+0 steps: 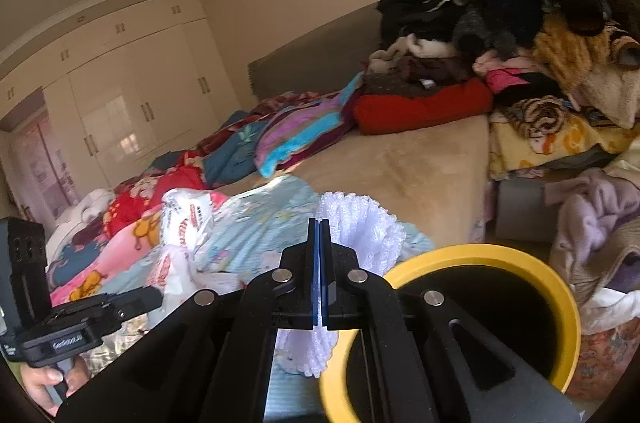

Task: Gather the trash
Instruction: 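Carry both held items over the yellow-rimmed bin and open both grippers, then move both open grippers back over the trash on the bed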

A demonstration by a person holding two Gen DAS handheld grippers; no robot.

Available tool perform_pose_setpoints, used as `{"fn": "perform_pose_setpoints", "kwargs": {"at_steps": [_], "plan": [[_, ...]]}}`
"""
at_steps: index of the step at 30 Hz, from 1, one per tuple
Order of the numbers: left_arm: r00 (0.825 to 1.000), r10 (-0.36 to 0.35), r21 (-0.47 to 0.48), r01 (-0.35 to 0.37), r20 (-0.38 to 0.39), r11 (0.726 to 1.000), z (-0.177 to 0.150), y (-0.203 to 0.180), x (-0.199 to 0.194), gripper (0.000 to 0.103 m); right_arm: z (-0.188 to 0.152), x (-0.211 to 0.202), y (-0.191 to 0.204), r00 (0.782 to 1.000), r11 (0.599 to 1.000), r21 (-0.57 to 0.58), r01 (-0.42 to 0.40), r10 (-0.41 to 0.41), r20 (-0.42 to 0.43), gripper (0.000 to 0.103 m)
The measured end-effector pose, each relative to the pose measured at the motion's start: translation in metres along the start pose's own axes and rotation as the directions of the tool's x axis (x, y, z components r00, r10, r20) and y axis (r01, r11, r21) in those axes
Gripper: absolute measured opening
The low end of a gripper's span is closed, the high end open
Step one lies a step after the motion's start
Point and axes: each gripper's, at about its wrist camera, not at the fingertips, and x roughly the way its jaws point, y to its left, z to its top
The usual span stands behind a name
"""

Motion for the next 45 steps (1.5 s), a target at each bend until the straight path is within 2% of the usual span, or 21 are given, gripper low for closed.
{"fn": "perform_pose_setpoints", "kwargs": {"at_steps": [11,20,26,29,30,31,32,33,34,36,38,40,45], "plan": [[0.996,-0.055,0.065,0.059,-0.064,0.996,-0.009,-0.038,0.030,0.009,0.003,-0.014,-0.053,0.993,0.992,0.058,0.116,-0.116,0.003,0.001],[0.989,-0.085,0.103,0.097,-0.119,0.990,-0.016,-0.061,0.054,0.009,-0.002,-0.016,-0.079,0.979,0.978,0.048,0.205,-0.204,-0.015,0.001],[0.983,-0.097,0.112,0.115,-0.153,0.987,-0.022,-0.073,0.070,0.009,-0.007,-0.015,-0.102,0.976,0.972,0.091,0.218,-0.216,-0.035,0.001],[0.982,-0.098,0.111,0.116,-0.162,0.987,-0.025,-0.076,0.079,0.012,-0.009,-0.012,-0.111,0.979,0.973,0.120,0.198,-0.191,-0.068,0.001],[0.982,-0.091,0.107,0.109,-0.165,0.988,-0.026,-0.074,0.082,0.017,-0.011,-0.009,-0.113,0.977,0.971,0.123,0.205,-0.196,-0.084,0.002],[0.984,-0.081,0.101,0.098,-0.161,0.990,-0.027,-0.072,0.084,0.040,-0.012,-0.008,-0.114,0.975,0.969,0.124,0.213,-0.202,-0.093,0.004],[0.985,-0.071,0.084,0.085,-0.159,0.993,-0.029,-0.067,0.086,0.070,-0.014,-0.006,-0.115,0.974,0.969,0.126,0.215,-0.203,-0.103,0.007],[0.985,-0.070,0.070,0.082,-0.158,0.994,-0.029,-0.063,0.086,0.078,-0.015,-0.004,-0.115,0.973,0.968,0.128,0.215,-0.202,-0.111,0.018],[0.985,-0.075,0.053,0.083,-0.153,0.995,-0.030,-0.059,0.085,0.080,-0.017,-0.003,-0.115,0.972,0.967,0.129,0.218,-0.204,-0.114,0.028],[0.987,-0.068,0.029,0.073,-0.147,0.997,-0.032,-0.051,0.081,0.082,-0.019,-0.002,-0.113,0.972,0.967,0.128,0.221,-0.208,-0.110,0.037],[0.989,-0.051,0.022,0.055,-0.136,0.998,-0.032,-0.048,0.078,0.089,-0.020,-0.001,-0.112,0.973,0.968,0.127,0.215,-0.200,-0.117,0.039],[0.991,-0.046,0.009,0.047,-0.122,0.999,-0.031,-0.043,0.073,0.090,-0.022,0.001,-0.108,0.973,0.971,0.117,0.210,-0.195,-0.123,0.044],[0.996,-0.027,-0.008,0.027,-0.087,1.000,-0.027,-0.036,0.061,0.092,-0.021,0.005,-0.097,0.972,0.975,0.080,0.207,-0.195,-0.132,0.048]]}}
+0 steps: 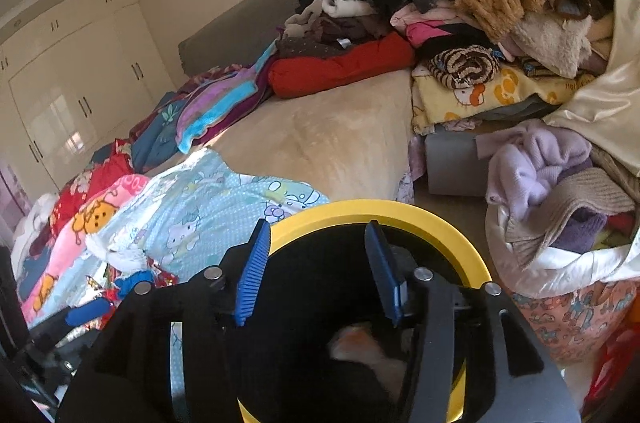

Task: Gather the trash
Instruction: 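Move both open grippers back over the trash on the bed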

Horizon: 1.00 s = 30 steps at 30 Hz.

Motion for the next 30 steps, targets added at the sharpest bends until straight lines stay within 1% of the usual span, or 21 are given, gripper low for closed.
{"fn": "perform_pose_setpoints", "kwargs": {"at_steps": [9,17,23,30], "plan": [[0.998,0.039,-0.039,-0.037,0.056,0.999,0.007,0.017,-0.023,0.092,0.000,-0.001,0.013,1.000,1.000,-0.008,-0.023,0.023,-0.013,0.052],[0.993,0.076,-0.076,-0.069,0.092,0.995,0.011,0.036,-0.040,0.092,-0.001,-0.003,0.037,0.999,0.997,-0.057,-0.045,0.044,-0.013,0.057],[0.983,0.128,-0.087,-0.117,0.132,0.989,0.015,0.048,-0.055,0.092,-0.003,-0.005,0.058,0.998,0.994,-0.085,-0.066,0.065,-0.012,0.064],[0.968,0.188,-0.100,-0.173,0.168,0.980,0.020,0.065,-0.070,0.092,-0.011,-0.008,0.092,0.996,0.988,-0.124,-0.094,0.094,-0.011,0.074]]}}
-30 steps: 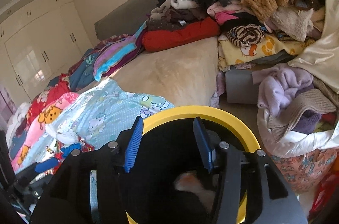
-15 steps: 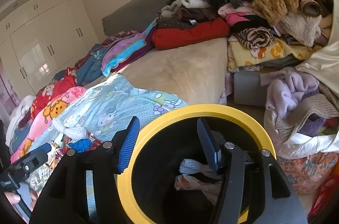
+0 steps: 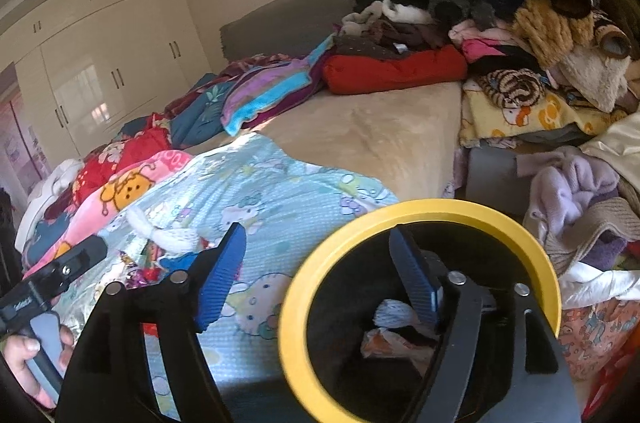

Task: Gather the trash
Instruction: 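Move both open grippers back over the trash on the bed, then grasp a white mesh net with the left gripper while the right grasps the red plastic bag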

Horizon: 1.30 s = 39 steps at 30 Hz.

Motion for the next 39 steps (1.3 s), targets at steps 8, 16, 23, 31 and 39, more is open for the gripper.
{"fn": "perform_pose_setpoints", "kwargs": {"at_steps": [8,16,23,31,39], "plan": [[0.997,0.055,-0.009,-0.055,0.045,0.998,0.005,0.020,-0.012,0.092,-0.008,-0.004,0.041,0.999,0.999,-0.042,-0.023,0.025,0.047,0.083],[0.992,0.103,-0.028,-0.101,0.077,0.994,0.011,0.041,-0.020,0.092,-0.021,0.000,0.074,0.998,0.994,-0.092,-0.055,0.058,0.035,0.087],[0.985,0.144,-0.076,-0.137,0.091,0.988,0.014,0.065,-0.027,0.092,-0.034,0.004,0.099,0.996,0.987,-0.136,-0.091,0.091,-0.002,0.087],[0.977,0.188,-0.118,-0.177,0.096,0.977,0.014,0.093,-0.032,0.092,-0.052,0.011,0.132,0.991,0.971,-0.198,-0.134,0.126,-0.051,0.087],[0.975,0.213,-0.157,-0.201,0.062,0.967,0.007,0.118,-0.023,0.092,-0.073,0.028,0.161,0.983,0.950,-0.265,-0.165,0.138,-0.118,0.087]]}}
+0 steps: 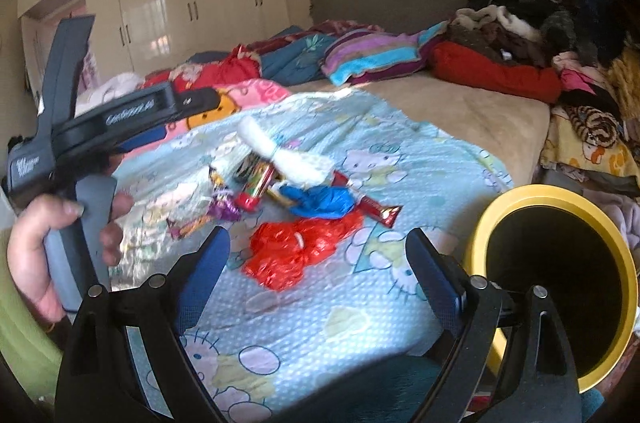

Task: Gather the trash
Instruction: 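Grasp a white mesh net with the left gripper while the right grasps the red plastic bag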

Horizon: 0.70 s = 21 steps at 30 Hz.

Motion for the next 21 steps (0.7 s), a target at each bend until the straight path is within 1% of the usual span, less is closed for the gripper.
{"fn": "perform_pose_setpoints", "kwargs": {"at_steps": [4,8,12,14,15,16,17,18,19,20,21], "plan": [[0.999,0.017,-0.023,-0.018,-0.032,1.000,0.004,0.012,0.017,0.092,-0.004,0.017,0.008,0.999,1.000,-0.003,-0.012,0.012,-0.048,0.087],[0.997,0.009,-0.055,-0.013,-0.079,0.998,0.012,0.023,0.039,0.092,-0.007,0.035,0.015,0.994,1.000,0.011,-0.029,0.030,-0.106,0.087],[0.991,0.011,-0.055,-0.019,-0.136,0.998,0.021,0.026,0.069,0.092,-0.010,0.054,0.024,0.986,0.999,0.009,-0.047,0.048,-0.159,0.086],[0.985,0.007,-0.070,-0.019,-0.170,0.997,0.023,0.028,0.085,0.092,-0.012,0.066,0.027,0.980,0.998,0.011,-0.063,0.064,-0.190,0.077],[0.983,0.009,-0.077,-0.023,-0.183,0.997,0.024,0.028,0.094,0.091,-0.013,0.073,0.027,0.973,0.997,0.017,-0.073,0.075,-0.219,0.068],[0.981,0.009,-0.086,-0.026,-0.196,0.996,0.024,0.029,0.102,0.086,-0.015,0.078,0.027,0.968,0.997,0.023,-0.080,0.083,-0.236,0.055],[0.978,0.010,-0.100,-0.032,-0.207,0.995,0.024,0.030,0.109,0.081,-0.017,0.080,0.025,0.964,0.996,0.032,-0.088,0.093,-0.249,0.048],[0.977,0.006,-0.107,-0.029,-0.213,0.994,0.024,0.031,0.113,0.079,-0.018,0.082,0.023,0.960,0.994,0.046,-0.098,0.107,-0.258,0.037],[0.977,-0.003,-0.116,-0.022,-0.214,0.993,0.024,0.031,0.115,0.075,-0.019,0.083,0.019,0.958,0.992,0.065,-0.112,0.125,-0.257,0.026],[0.978,-0.013,-0.120,-0.013,-0.210,0.993,0.024,0.030,0.116,0.068,-0.019,0.081,0.016,0.959,0.990,0.078,-0.121,0.136,-0.247,0.022],[0.978,-0.026,-0.115,0.002,-0.207,0.993,0.024,0.027,0.116,0.063,-0.019,0.078,0.013,0.961,0.987,0.089,-0.130,0.148,-0.234,0.016]]}}
